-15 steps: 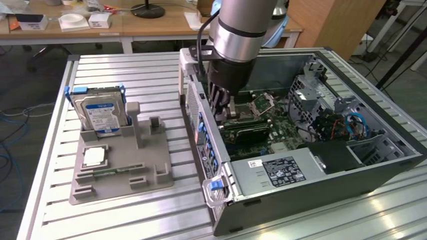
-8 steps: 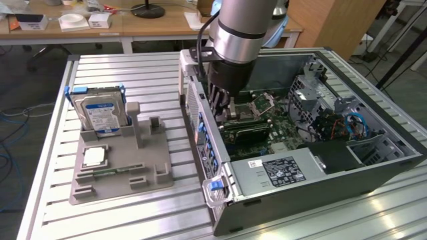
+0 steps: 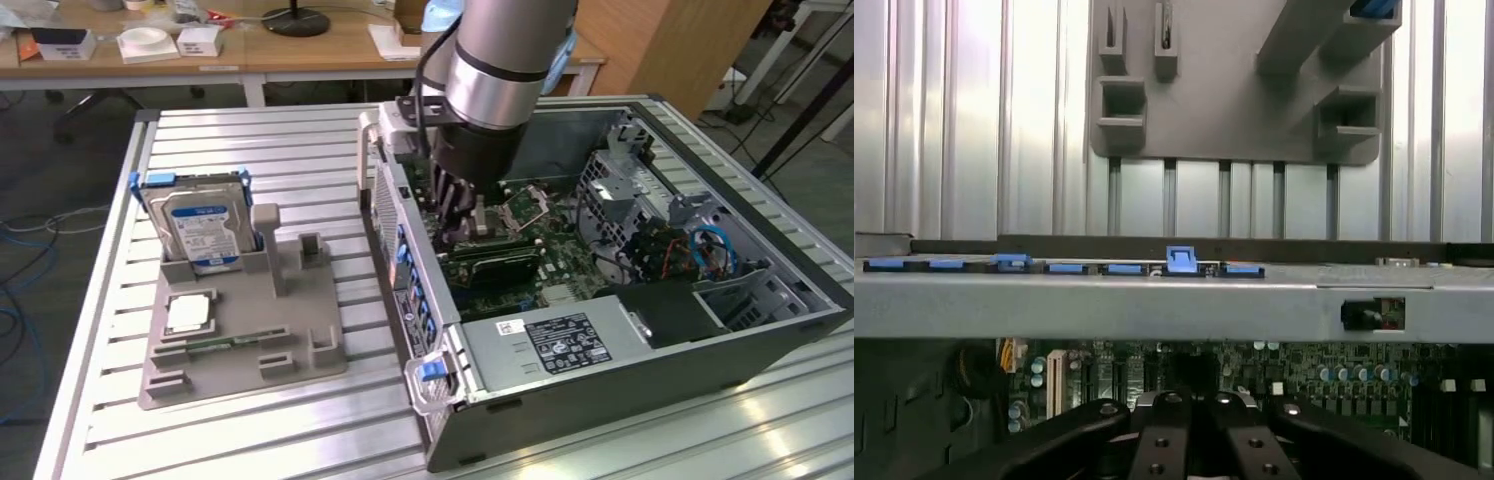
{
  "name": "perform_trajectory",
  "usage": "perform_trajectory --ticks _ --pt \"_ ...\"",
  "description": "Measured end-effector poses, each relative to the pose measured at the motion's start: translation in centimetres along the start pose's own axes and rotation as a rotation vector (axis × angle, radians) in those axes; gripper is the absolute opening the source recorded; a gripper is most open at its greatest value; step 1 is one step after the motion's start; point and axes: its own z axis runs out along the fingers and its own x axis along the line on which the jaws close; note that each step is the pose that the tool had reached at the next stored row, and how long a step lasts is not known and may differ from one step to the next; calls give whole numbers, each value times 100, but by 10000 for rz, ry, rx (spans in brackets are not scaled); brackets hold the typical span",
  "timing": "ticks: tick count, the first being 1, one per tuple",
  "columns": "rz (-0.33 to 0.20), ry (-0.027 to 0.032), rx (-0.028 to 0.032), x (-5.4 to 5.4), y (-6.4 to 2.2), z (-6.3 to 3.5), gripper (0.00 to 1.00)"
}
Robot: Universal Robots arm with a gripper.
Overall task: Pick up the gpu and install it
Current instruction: 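Press down on the gpu until it lock into place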
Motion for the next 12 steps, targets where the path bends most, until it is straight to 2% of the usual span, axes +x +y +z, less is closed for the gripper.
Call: perform_trajectory --ticks 3,8,12 --pt "-13 3 7 0 -85 -4 11" --pt "-38 3 97 0 -201 33 11" --pt "-49 7 143 0 -307 74 11"
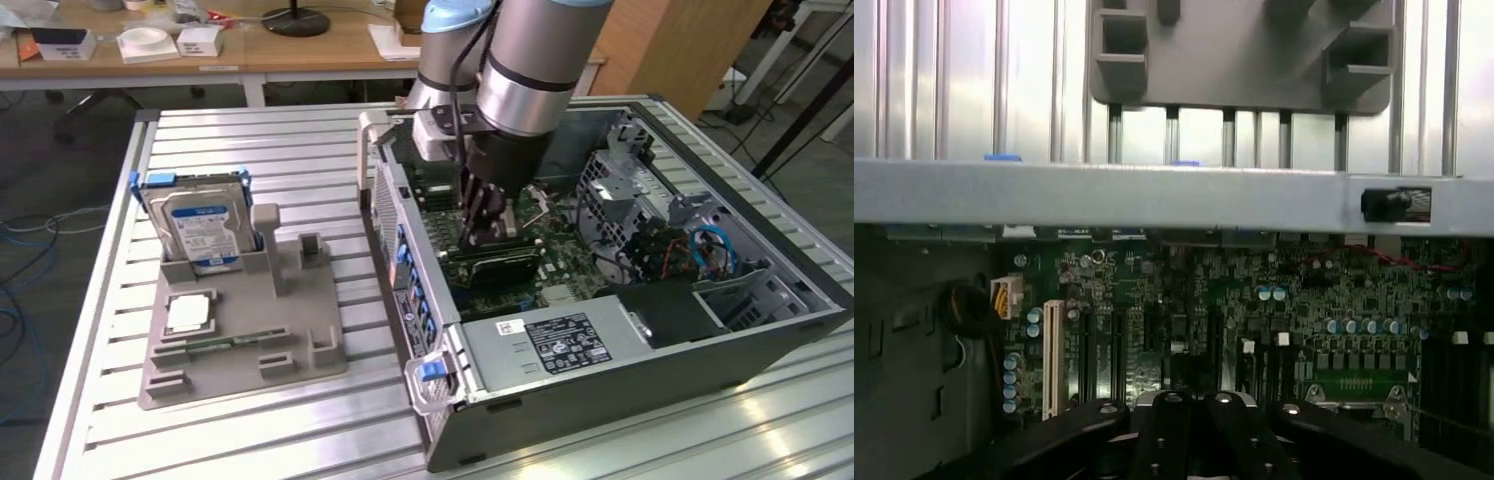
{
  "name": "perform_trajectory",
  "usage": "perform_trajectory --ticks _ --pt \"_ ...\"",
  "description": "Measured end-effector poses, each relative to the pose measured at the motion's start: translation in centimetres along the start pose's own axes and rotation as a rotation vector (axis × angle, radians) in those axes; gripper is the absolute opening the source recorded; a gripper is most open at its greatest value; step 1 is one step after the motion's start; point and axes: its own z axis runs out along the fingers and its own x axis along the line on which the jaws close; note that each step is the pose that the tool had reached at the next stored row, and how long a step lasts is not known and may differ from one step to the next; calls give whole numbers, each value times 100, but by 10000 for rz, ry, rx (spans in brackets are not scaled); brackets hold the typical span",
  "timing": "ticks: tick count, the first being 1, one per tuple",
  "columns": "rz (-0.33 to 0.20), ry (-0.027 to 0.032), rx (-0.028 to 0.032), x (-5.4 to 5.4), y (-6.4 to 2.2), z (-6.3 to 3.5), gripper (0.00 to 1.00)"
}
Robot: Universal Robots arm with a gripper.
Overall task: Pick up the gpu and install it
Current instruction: 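Press down on the gpu until it lock into place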
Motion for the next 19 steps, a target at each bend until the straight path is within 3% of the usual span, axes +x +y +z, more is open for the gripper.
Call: perform_trajectory --ticks 11,19 --pt "-137 25 179 1 -218 86 11" --pt "-215 28 180 1 -353 88 11"
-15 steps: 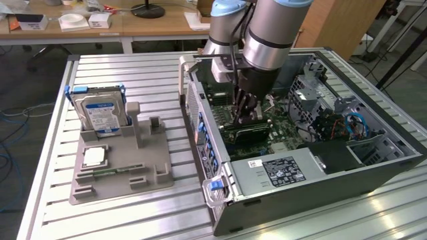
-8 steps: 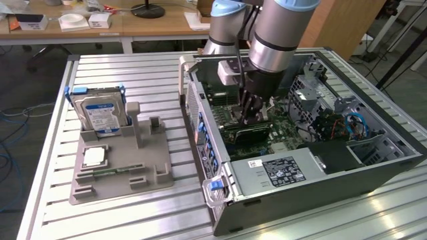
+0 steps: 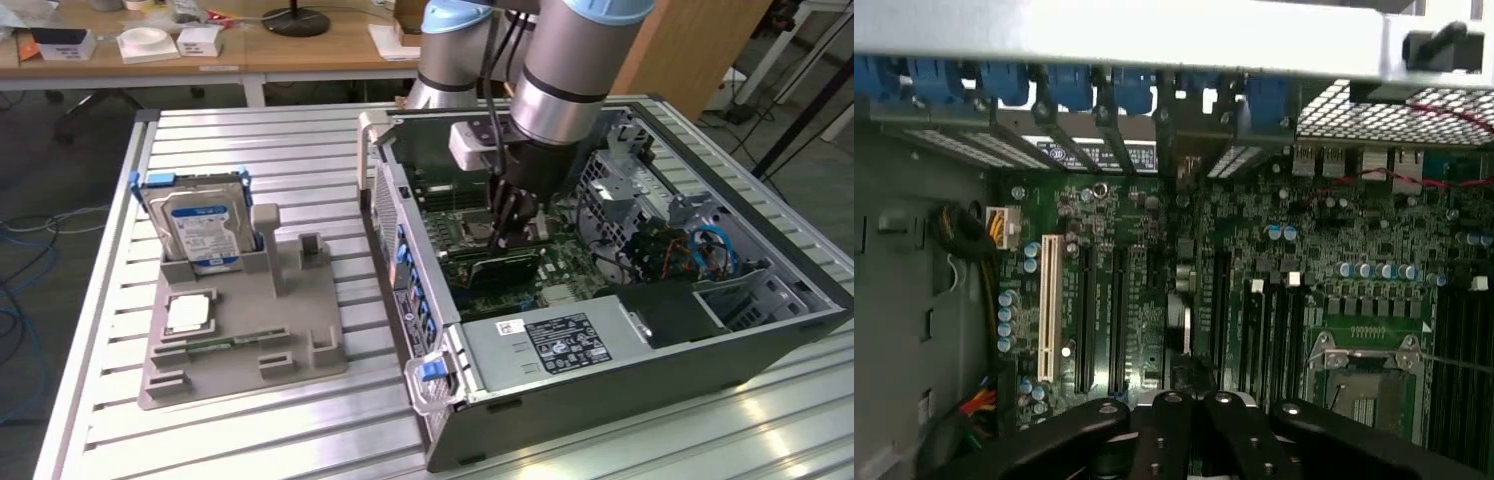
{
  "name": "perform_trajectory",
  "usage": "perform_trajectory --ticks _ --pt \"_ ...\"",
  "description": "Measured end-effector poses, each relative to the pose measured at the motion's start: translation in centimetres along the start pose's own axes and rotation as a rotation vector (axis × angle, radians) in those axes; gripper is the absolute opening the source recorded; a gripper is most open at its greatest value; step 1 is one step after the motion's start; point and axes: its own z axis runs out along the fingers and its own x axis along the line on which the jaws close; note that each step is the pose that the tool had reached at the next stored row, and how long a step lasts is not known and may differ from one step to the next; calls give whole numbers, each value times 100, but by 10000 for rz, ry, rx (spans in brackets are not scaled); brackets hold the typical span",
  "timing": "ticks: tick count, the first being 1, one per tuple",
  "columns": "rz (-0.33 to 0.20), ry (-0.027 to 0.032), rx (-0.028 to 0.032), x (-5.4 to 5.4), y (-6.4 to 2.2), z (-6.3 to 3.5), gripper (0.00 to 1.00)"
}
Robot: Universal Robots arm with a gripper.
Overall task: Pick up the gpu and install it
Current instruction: 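Press down on the gpu until it lock into place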
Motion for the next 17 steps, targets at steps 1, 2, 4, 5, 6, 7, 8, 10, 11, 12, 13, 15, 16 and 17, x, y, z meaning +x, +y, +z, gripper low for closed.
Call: perform_trajectory --ticks 1,2,4,5,6,7,8,10,11,12,13,15,16,17 --pt "-3 -1 0 0 -12 2 11" --pt "-4 -1 0 1 -25 4 11" --pt "-6 3 -2 3 -52 2 11" --pt "-7 3 -2 3 -55 2 11" --pt "-5 2 -2 3 -55 3 11" --pt "-4 0 0 6 -57 4 11" --pt "3 0 -1 14 -59 4 11" --pt "22 0 -1 33 -63 7 11" --pt "27 -1 0 37 -64 12 11" --pt "28 -3 1 38 -65 20 11" --pt "30 -2 0 38 -65 32 11" --pt "30 -1 0 35 -69 65 11" --pt "29 0 0 34 -71 79 11" --pt "29 -1 -1 31 -72 93 11"
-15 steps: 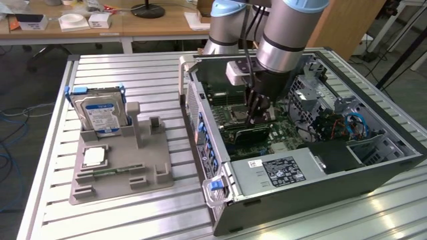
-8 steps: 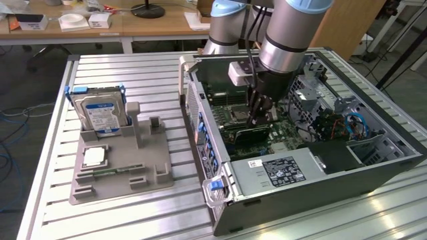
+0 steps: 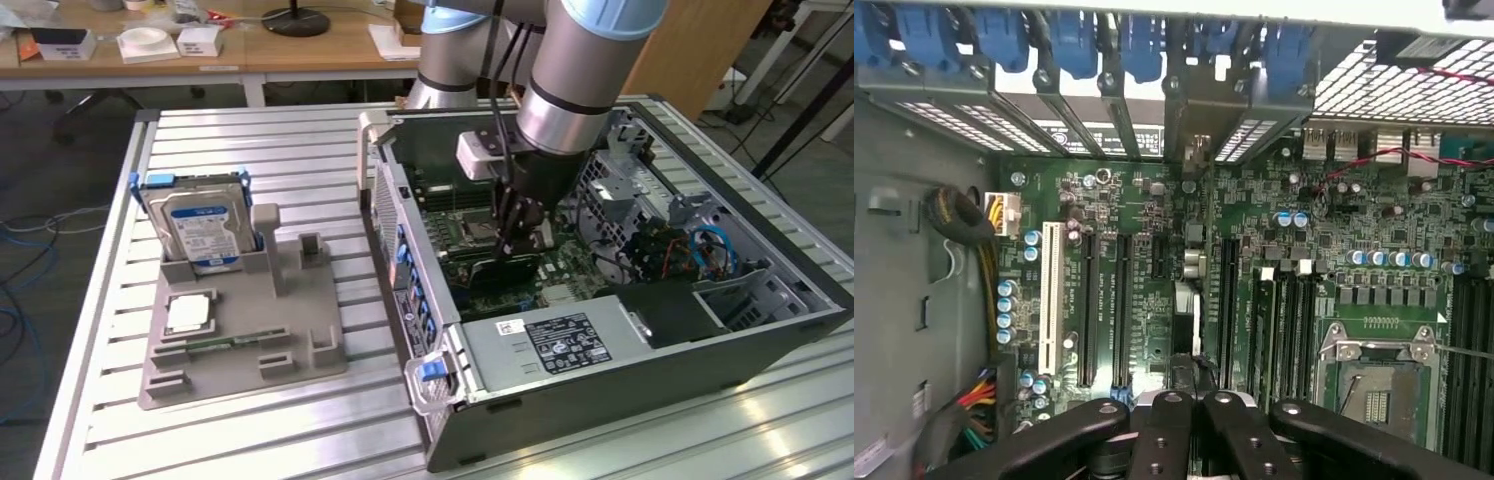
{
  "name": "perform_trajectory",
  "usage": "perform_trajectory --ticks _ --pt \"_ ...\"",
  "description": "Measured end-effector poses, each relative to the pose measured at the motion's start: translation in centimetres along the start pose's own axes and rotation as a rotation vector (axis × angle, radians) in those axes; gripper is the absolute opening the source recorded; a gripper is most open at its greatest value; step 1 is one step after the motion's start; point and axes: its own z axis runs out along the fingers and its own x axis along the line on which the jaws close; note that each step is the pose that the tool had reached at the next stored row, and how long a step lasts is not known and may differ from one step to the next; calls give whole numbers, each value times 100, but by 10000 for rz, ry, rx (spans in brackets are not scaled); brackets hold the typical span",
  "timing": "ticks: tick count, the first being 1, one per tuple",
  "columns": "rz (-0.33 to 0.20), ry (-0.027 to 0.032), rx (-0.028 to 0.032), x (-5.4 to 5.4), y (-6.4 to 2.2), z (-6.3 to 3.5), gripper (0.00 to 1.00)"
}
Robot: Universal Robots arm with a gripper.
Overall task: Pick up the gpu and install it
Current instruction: 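Press down on the gpu until it lock into place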
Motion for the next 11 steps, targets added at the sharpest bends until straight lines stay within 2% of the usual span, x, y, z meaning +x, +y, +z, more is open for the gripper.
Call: perform_trajectory --ticks 11 --pt "1 4 -2 -23 -7 44 11"
